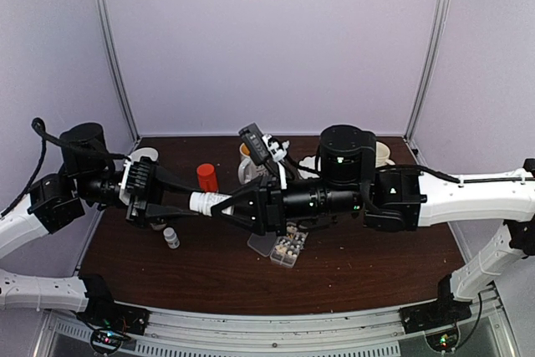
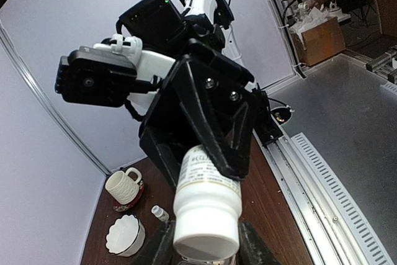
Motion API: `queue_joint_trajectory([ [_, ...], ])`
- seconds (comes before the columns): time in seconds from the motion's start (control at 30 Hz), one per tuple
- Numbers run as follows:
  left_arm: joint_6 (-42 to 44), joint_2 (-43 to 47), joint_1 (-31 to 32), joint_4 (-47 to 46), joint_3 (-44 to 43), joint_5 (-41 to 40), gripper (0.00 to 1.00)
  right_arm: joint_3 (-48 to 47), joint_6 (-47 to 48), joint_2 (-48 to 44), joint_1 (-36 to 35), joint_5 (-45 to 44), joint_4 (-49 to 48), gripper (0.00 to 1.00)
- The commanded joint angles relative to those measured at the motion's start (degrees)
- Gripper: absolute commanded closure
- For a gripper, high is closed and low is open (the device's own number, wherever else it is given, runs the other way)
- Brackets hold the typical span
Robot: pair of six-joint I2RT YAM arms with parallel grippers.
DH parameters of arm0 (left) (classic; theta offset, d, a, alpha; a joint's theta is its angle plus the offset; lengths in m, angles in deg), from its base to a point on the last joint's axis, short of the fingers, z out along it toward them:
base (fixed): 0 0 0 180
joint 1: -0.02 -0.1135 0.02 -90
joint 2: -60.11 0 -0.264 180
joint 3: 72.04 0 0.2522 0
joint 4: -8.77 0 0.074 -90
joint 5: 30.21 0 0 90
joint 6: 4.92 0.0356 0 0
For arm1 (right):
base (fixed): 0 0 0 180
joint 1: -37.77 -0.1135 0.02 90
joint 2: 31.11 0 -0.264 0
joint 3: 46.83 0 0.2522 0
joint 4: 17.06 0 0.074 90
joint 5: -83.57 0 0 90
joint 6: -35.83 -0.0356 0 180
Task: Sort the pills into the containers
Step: Unscrew the lid of the pill bottle from the pill bottle.
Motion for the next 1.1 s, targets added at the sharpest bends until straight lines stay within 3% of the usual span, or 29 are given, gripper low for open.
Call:
queue_joint_trajectory([
  [0.0, -0.4, 1.2, 0.3, -3.8, -0.7, 0.5, 0.70, -1.7, -0.7, 0.8, 0.2, 0.9, -1.8, 1.00],
  [0.1, -0.9, 1.1, 0.3, -4.1, -0.8, 0.8, 0.80, -1.6, -0.6, 0.9, 0.3, 0.7, -1.6, 1.00],
  [0.23, -5.3, 0.4, 0.3, -5.8, -1.1, 0.1, 1.00, -2.0, 2.9, 0.8, 0.3, -0.3, 0.7, 1.00],
  [0.4, -25.2, -2.6, 0.3, -12.5, -1.8, -2.5, 1.00, -1.6, 17.3, -0.6, 0.3, -5.1, 3.2, 1.00],
  [0.7, -68.5, -10.8, 0.3, -15.1, -7.7, -2.4, 1.00, 7.1, 52.1, -5.4, -3.6, -29.2, -5.2, 1.00],
  [0.9, -78.8, -9.8, 0.6, -8.2, -9.1, -7.8, 1.00, 12.9, 62.6, -8.8, -4.4, -34.6, -13.0, 1.00],
  [1.07, -84.9, -11.1, 0.6, -9.1, -9.1, -4.9, 1.00, 17.1, 69.4, -11.2, -6.0, -38.4, -18.0, 1.00],
])
